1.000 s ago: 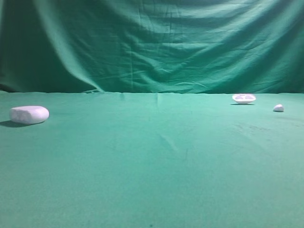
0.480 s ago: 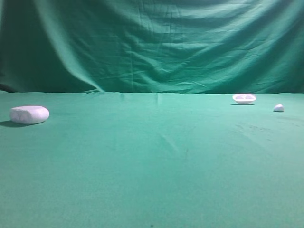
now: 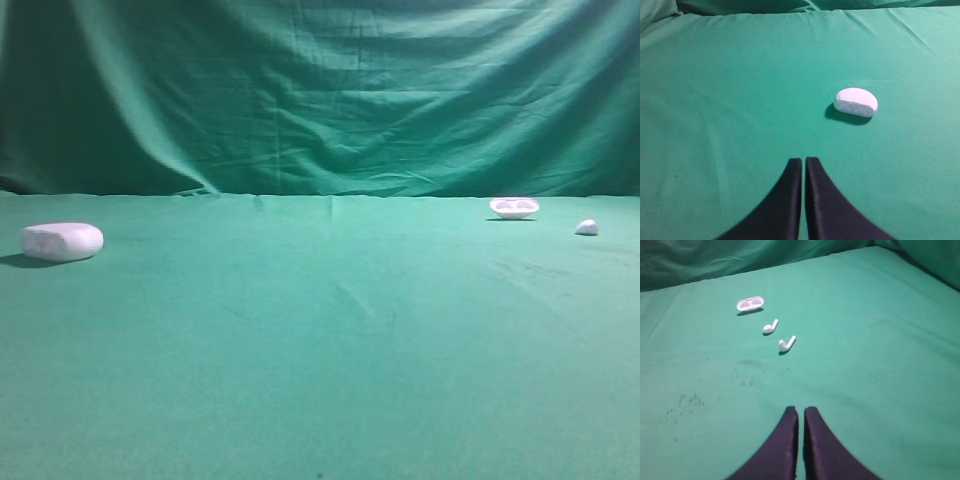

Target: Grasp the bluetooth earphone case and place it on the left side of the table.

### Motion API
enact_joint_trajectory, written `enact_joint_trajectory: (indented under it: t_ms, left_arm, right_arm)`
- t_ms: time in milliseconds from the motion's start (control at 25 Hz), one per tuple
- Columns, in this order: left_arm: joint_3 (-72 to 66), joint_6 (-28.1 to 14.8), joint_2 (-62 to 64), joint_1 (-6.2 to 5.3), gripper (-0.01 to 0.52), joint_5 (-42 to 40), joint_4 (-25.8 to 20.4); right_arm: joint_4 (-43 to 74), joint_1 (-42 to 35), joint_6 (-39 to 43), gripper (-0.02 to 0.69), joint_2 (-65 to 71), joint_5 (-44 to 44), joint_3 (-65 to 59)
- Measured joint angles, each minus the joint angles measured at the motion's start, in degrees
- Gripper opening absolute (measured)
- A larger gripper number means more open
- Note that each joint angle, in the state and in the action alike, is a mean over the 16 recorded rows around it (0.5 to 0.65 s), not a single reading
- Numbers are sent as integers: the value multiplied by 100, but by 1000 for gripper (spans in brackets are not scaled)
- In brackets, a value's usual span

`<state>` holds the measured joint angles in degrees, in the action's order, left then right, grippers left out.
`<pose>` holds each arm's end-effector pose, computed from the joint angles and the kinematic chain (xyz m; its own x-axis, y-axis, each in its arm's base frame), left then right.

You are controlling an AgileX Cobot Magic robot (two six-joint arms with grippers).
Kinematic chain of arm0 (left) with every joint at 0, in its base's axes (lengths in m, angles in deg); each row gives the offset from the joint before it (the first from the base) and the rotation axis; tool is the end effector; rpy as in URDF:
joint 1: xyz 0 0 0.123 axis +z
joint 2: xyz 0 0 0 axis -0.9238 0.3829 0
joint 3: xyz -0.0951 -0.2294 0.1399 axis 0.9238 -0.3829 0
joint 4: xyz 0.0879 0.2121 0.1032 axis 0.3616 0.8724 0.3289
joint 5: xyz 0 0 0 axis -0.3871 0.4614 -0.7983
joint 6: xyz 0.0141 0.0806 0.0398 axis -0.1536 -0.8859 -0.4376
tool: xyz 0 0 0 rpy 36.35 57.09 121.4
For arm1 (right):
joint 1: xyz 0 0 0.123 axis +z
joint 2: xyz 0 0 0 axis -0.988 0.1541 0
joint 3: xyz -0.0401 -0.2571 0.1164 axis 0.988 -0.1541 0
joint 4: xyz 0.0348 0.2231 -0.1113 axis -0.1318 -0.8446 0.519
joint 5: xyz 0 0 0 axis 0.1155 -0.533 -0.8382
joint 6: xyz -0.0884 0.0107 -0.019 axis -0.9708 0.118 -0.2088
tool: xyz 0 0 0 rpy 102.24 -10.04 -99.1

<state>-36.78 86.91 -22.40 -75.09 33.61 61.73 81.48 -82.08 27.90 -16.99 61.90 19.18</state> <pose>0.0527 -0.0048 0.1766 -0.2597 0.0427 -0.9647 0.1113 0.9937 0.0140 0.0513 -0.0026 0.1727 -0.3146 0.0853 -0.9454 0.0603 0.9957 0.0698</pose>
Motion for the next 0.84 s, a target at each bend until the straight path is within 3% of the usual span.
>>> enact_joint_trajectory:
  t_ms: [840]
  left_arm:
    - [0,0,0,0,0,0,0]
  right_arm:
    - [-88,0,0,0,-4,97,-44]
